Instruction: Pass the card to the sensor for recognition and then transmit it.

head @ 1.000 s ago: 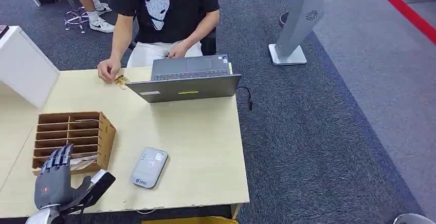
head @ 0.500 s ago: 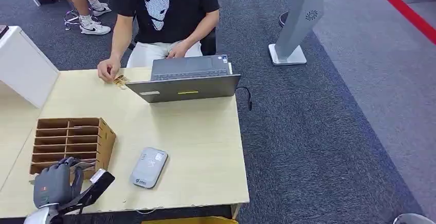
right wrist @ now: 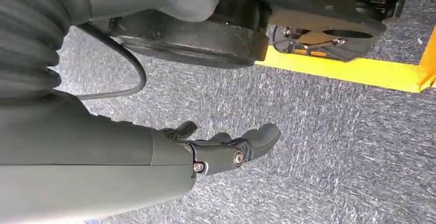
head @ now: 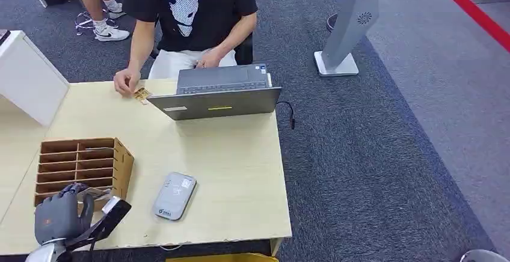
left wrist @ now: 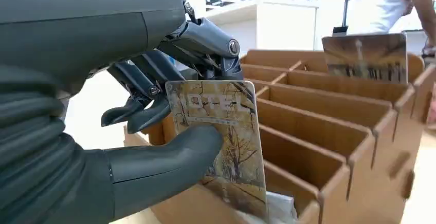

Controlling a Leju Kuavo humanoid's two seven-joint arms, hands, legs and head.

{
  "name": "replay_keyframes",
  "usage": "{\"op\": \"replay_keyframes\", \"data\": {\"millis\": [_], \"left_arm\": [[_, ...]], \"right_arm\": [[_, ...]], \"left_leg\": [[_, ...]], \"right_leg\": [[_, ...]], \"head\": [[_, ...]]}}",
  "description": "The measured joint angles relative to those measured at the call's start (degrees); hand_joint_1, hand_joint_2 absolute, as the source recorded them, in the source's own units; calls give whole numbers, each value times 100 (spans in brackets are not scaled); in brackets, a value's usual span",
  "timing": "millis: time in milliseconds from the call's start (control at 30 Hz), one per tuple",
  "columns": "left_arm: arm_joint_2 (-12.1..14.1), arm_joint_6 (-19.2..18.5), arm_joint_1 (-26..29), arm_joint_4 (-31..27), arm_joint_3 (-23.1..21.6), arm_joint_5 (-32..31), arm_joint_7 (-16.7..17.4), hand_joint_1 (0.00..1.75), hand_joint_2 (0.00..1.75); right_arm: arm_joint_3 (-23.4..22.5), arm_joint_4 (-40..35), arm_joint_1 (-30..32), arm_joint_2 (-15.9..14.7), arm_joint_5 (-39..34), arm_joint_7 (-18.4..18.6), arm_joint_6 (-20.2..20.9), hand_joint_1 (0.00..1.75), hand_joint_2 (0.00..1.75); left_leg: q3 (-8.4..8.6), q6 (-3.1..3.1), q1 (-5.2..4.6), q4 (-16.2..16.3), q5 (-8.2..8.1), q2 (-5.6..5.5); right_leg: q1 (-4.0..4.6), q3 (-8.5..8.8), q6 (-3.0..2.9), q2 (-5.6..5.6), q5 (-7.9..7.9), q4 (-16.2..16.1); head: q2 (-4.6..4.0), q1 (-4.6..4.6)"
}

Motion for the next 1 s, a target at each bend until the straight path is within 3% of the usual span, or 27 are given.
{"op": "replay_keyframes", "data": {"millis": [300, 433, 633, 767, 1000], "left_arm": [[31, 57, 12, -81, 0, -11, -4, 175, 175], [20, 628, 36, -359, 48, -39, -224, 175, 175], [-13, 1268, 14, -1454, 166, -354, -621, 175, 175], [-44, 1289, 13, -1937, 201, -389, -658, 175, 175], [-72, 1292, 16, -2186, 214, -389, -662, 175, 175]], "right_arm": [[-50, -31, 24, 2, 18, 11, 2, 0, 175], [-116, -111, 75, 28, 155, 83, 2, 0, 175], [-212, -308, 194, 57, 470, 240, 11, 0, 175], [-275, -383, 223, 83, 525, 254, 17, 0, 175], [-330, -428, 240, 107, 531, 256, 17, 0, 175]], "left_leg": [[-1, 0, 0, 0, 0, 0], [0, 0, 0, 1, 1, -1], [-1, 1, 0, 0, 0, -1], [-1, 1, -1, 1, 0, 0], [-1, 0, 0, 0, 1, 0]], "right_leg": [[0, 0, 0, 0, 0, 0], [0, 0, 0, -1, 0, 0], [0, 0, 0, -1, 0, 0], [-1, 0, 0, -1, 0, 0], [0, 0, 0, -1, 0, 0]], "head": [[-2, 0], [0, -2], [-2, 0], [0, 0], [0, 0]]}}
